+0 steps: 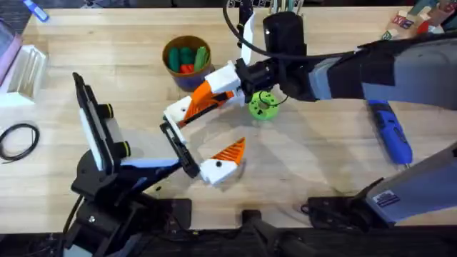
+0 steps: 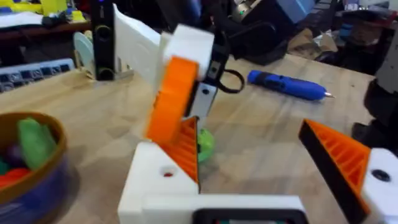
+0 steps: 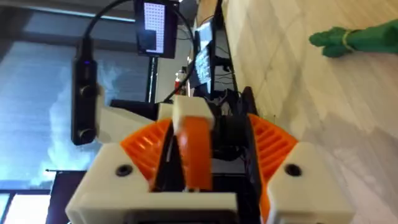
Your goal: Pick up the gripper from the table and insert it into the empty holder that is missing its gripper. Then pick up a screw, insert it into the mounting hole, and use the screwdriver to tighten it. Finally, clean up the table by picking up the vegetable and placing it into the bucket.
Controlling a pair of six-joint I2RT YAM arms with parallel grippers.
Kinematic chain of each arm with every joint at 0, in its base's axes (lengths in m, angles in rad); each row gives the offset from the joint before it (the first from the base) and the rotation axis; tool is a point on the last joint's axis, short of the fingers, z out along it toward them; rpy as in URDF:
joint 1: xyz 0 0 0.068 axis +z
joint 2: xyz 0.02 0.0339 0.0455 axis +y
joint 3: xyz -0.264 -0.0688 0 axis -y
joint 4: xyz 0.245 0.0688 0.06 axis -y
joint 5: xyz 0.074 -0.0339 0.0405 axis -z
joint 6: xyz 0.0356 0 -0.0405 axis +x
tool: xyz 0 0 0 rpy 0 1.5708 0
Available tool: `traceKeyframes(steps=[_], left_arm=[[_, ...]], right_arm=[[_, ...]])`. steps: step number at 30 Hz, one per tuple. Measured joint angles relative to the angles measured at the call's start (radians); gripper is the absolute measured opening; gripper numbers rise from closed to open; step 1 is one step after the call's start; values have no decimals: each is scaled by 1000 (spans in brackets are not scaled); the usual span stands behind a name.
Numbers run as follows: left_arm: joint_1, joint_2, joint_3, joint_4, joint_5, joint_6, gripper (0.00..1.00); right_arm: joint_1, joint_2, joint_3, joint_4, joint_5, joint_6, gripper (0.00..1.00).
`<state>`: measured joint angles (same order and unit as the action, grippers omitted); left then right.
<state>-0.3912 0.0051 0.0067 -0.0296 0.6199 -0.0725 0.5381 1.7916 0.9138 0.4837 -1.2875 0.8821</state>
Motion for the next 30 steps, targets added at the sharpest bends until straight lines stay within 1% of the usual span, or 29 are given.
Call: traceKeyframes(steps=[1,2,7,8,10,11,12,15,22,24,26,28,30], left_arm=[[0,0,0,-3,7,-1,985],[-2,0,0,-14,18,0,985],[-9,0,0,-19,47,-1,985],[-9,0,0,-19,49,-1,985],[-9,0,0,-19,51,-1,985],[-9,0,0,-19,52,-1,985],[-9,0,0,-19,54,-1,985],[-9,0,0,-19,58,-1,985],[-9,0,0,-19,62,-1,985],[-9,0,0,-19,62,-1,985],[-9,0,0,-19,62,-1,985],[-9,0,0,-19,62,-1,987],[-9,0,0,-19,62,-1,986]], right_arm=[[-1,2,0,4,-6,-1,699],[2,2,0,9,-12,-2,715],[7,2,0,11,-38,-5,735],[5,2,0,10,-41,-3,753],[-2,2,0,11,-46,-9,888],[-8,2,0,12,-46,-15,930],[-16,2,0,11,-45,-18,945],[-53,2,0,14,-33,-33,950],[-167,2,14,11,55,-135,957],[-199,0,37,-41,78,-173,956],[-227,-11,63,-144,113,-228,957],[-252,-39,89,-304,165,-304,957],[-270,-80,129,-534,248,-413,957]])
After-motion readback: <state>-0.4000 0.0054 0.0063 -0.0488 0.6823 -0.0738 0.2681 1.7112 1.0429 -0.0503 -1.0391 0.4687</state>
